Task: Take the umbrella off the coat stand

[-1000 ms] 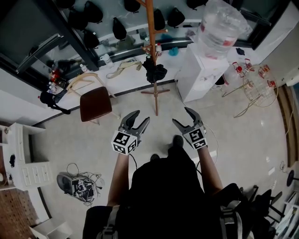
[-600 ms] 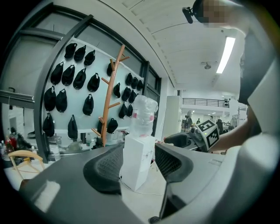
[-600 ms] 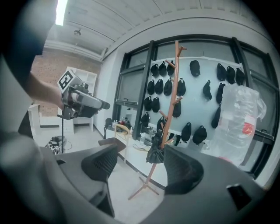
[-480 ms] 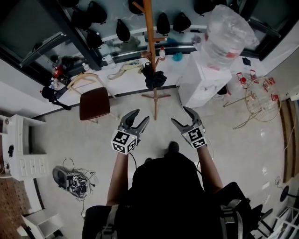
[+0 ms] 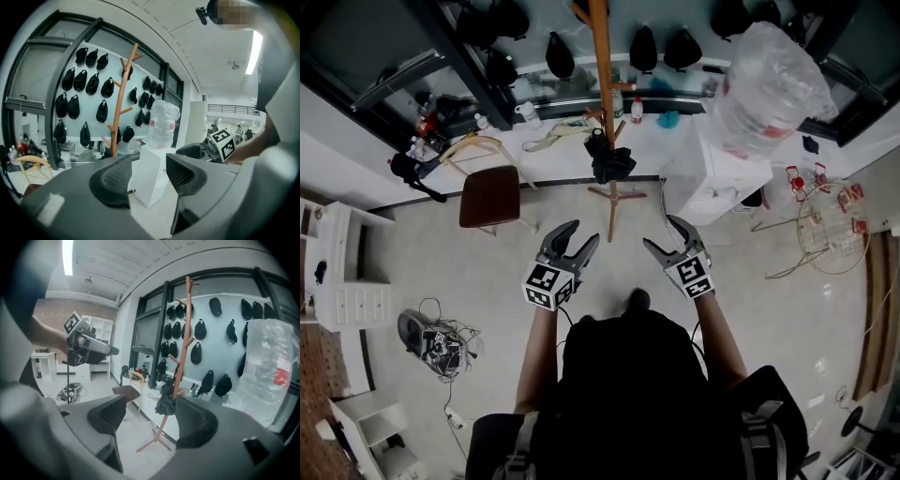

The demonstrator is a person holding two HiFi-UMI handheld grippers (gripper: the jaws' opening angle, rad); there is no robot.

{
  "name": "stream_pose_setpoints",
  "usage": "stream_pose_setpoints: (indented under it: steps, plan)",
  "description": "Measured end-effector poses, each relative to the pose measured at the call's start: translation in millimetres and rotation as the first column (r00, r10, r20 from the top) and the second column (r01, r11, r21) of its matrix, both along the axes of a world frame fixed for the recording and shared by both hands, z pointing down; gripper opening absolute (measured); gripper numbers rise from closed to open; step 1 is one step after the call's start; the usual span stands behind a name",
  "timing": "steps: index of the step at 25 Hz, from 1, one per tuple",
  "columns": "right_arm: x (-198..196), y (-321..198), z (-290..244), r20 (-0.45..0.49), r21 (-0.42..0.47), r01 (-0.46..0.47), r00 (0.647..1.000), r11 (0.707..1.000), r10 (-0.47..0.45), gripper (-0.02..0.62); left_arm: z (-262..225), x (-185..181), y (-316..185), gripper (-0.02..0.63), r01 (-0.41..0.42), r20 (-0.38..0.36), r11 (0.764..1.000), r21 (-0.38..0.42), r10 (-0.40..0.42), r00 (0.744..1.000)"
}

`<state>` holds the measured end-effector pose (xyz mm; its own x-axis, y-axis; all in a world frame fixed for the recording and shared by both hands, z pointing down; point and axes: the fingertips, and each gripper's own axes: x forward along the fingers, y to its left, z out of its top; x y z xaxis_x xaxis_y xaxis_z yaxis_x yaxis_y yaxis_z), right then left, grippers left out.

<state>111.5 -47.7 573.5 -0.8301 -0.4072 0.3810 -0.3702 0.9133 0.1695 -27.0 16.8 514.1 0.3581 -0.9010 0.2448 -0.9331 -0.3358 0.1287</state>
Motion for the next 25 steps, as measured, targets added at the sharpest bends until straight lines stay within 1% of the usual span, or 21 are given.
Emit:
stream_pose_setpoints:
  steps: [3,7,18,25]
  plan:
    - [4.9,-8.0,4.4,-0.004,-0.002,0.029,1.0,1.0,-0.029,0.33,2.4,7.0,-5.5,0.227,0.028,-0.009,1.0,-0.001,-0.028,1.0]
    - [9.1,-18.9,7.3,-0.011,0.007,0.062,0.998,0.998,-0.062,0.328,3.1,16.9,-15.1,0.227,0.044,0.011,0.999,-0.004,-0.044,0.999]
    - [23.9,-42.4,6.2,0.002,0.005,0.089,0.996,0.996,-0.089,0.325,1.8,38.3,-37.3,0.227,0.063,0.017,0.998,-0.008,-0.062,0.998]
    - [22.6,-50.4,10.6,-0.002,-0.007,0.095,0.996,0.995,-0.095,0.325,9.2,37.1,-48.8,0.227,0.069,0.012,0.997,-0.026,-0.069,0.998]
